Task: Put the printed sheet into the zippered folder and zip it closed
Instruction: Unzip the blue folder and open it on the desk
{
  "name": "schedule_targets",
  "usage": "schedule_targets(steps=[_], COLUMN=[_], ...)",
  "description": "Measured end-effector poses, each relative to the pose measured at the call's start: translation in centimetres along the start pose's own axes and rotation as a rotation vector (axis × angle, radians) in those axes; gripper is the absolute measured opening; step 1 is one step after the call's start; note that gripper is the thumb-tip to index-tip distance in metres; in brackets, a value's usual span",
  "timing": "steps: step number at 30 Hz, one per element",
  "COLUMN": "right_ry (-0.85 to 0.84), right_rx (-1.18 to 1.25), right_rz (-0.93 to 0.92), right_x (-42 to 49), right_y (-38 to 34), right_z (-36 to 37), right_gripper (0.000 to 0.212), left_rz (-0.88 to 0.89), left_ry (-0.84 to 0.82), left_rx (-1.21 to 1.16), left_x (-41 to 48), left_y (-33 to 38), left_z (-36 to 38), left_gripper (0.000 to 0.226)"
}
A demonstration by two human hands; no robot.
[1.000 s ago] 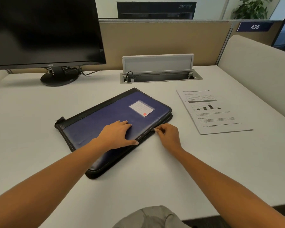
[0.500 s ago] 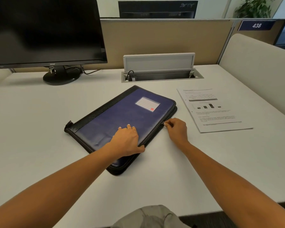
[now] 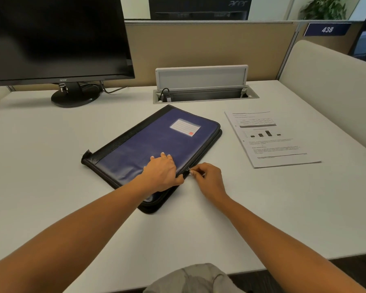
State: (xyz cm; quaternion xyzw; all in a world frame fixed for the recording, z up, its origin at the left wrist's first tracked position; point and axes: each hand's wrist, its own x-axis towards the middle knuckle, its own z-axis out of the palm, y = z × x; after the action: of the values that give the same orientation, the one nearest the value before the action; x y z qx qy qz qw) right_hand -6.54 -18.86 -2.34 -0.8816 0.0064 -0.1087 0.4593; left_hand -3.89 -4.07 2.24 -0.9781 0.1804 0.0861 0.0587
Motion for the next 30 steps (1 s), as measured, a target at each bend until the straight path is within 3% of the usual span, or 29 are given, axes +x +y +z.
schedule_targets(steps=[4, 10, 16, 24, 30], right_ry=[-0.034, -0.213, -0.224, -0.233, -0.175], right_rx=[-0.004, 0.016, 0.026, 0.02, -0.031], right_rz=[-0.025, -0.138, -0.115, -0.109, -0.08], right_x=[-0.9, -3.2, -2.8, -1.8, -0.4], right_y=[-0.3, -1.2, -1.3, -0.9, 0.4], right_z=[0.0, 1.1, 0.7, 0.0, -1.8], right_gripper=[0.01, 0.012, 0.015, 0.012, 0.009], left_rz=[0.016, 0.014, -0.044, 0.007, 0.13], left_ry=[0.025, 0.053, 0.128, 0.158, 0.008], left_rx=[0.019, 0.037, 0.009, -0.072, -0.188], left_x=[0.3, 1.8, 3.0, 1.4, -1.4], left_y=[0.2, 0.2, 0.2, -2.8, -4.3], left_z=[-0.3, -0.9, -0.8, -0.2, 1.1], left_gripper=[0.069, 0.059, 0.053, 0.071, 0.086])
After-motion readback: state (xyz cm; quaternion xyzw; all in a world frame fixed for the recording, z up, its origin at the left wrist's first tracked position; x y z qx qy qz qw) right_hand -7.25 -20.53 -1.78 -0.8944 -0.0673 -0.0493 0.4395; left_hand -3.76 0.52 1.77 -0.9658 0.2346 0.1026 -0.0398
